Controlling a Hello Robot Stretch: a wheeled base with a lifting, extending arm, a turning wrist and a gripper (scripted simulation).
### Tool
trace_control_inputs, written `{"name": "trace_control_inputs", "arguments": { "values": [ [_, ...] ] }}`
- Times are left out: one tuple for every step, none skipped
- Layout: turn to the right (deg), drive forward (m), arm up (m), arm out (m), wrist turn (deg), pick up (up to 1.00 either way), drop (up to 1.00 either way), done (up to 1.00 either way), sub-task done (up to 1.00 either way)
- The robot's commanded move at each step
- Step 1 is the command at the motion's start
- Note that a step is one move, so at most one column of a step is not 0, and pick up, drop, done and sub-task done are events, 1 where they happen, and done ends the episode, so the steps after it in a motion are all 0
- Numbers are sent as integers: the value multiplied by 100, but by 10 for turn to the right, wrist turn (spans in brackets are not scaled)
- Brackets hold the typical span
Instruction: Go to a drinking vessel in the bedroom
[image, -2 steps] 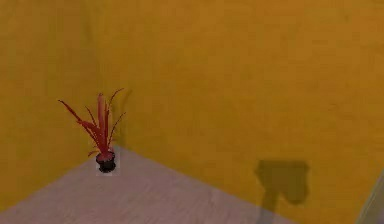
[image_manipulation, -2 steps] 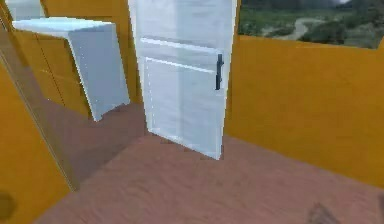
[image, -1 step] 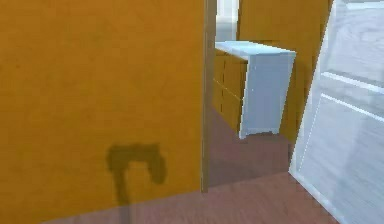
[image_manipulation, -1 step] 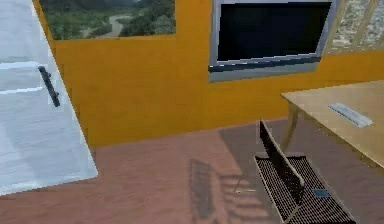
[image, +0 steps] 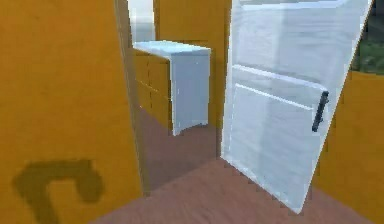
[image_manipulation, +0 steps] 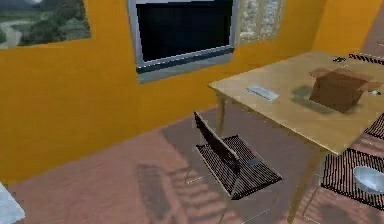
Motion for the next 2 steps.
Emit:
{"name": "trace_control_inputs", "arguments": {
  "values": [
    [0,100,0,0,0,0,0,0,0],
    [30,0,0,0,0,0,0,0,0]
  ]
}}
